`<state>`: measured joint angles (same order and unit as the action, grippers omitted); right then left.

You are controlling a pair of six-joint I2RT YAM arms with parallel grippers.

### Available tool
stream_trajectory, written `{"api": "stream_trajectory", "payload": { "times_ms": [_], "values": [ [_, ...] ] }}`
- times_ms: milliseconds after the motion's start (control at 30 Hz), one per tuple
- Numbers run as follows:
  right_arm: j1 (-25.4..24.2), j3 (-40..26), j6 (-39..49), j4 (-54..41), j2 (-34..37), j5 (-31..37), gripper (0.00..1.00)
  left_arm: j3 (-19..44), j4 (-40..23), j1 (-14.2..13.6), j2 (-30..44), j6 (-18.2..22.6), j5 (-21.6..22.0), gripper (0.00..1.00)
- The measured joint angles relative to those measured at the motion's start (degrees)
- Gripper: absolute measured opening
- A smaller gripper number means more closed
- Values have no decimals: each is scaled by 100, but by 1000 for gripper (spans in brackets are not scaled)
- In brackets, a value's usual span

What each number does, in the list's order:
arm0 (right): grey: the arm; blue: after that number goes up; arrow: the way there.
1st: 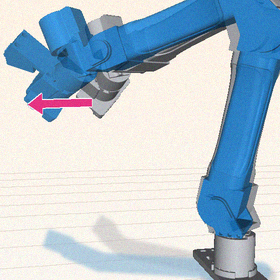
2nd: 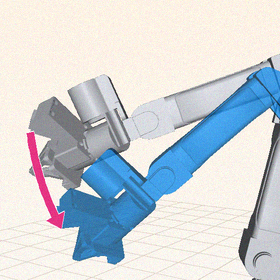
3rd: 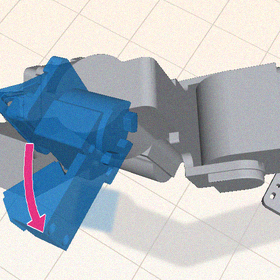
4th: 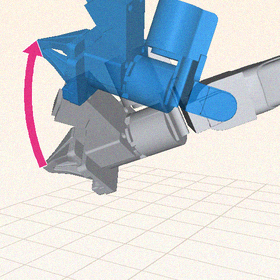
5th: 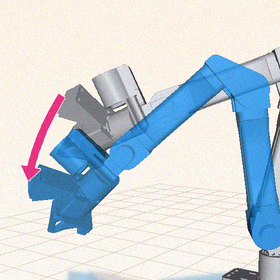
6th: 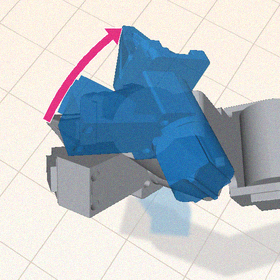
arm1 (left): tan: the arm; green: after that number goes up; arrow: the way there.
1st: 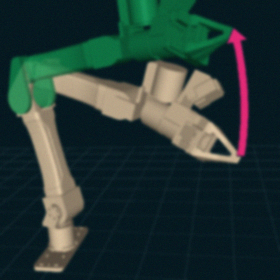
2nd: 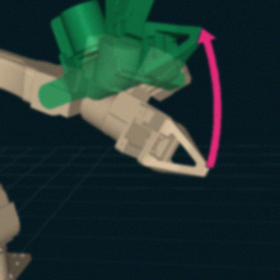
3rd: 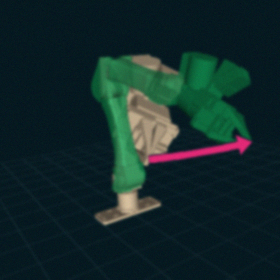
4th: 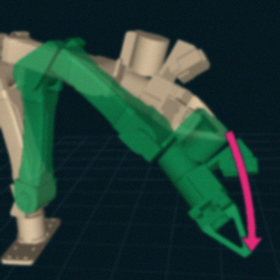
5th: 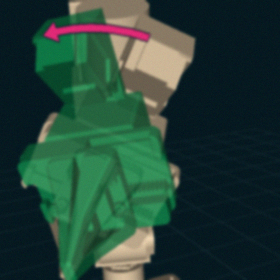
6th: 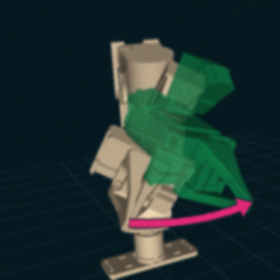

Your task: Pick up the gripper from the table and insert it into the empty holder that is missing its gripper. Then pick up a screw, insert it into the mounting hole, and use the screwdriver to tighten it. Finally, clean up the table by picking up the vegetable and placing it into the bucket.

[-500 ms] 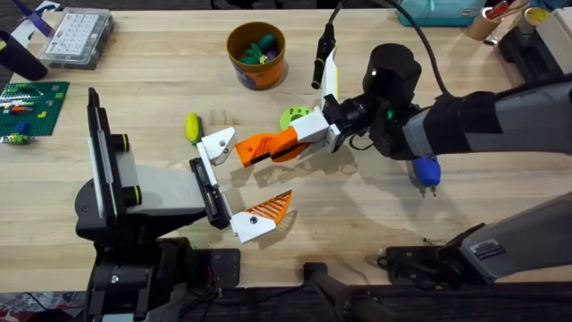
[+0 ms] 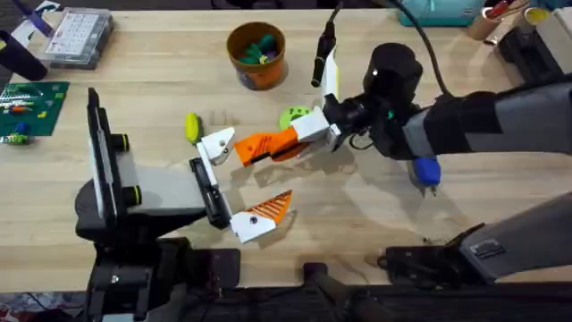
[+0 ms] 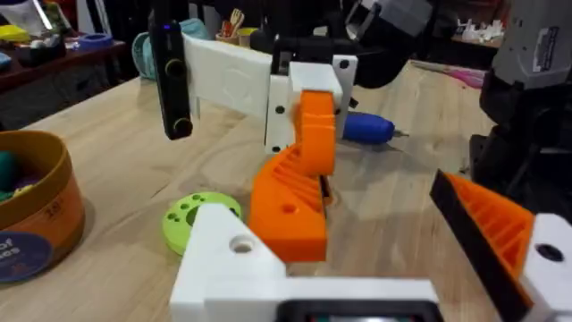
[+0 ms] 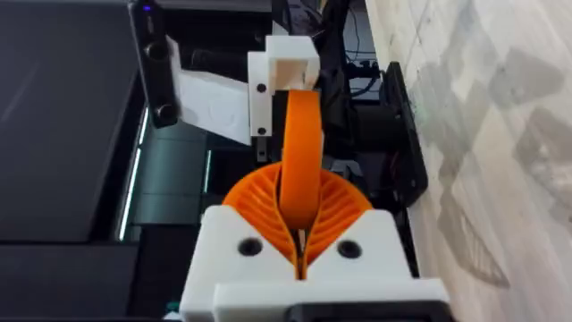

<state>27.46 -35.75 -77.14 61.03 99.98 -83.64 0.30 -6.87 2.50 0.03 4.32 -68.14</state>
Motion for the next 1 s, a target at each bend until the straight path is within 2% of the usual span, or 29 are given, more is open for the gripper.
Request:
{"api": "stream_trajectory", "payload": {
  "times_ms": [700, 1000],
  "values": [
    [4, 2, -46, 382, 0, 0, 15, 0, 0, 0, 0, 0, -2, 986],
    [155, 2, -67, 461, 0, 83, 15, 0, 0, 0, 0, 0, -2, 986]
  ]
}}
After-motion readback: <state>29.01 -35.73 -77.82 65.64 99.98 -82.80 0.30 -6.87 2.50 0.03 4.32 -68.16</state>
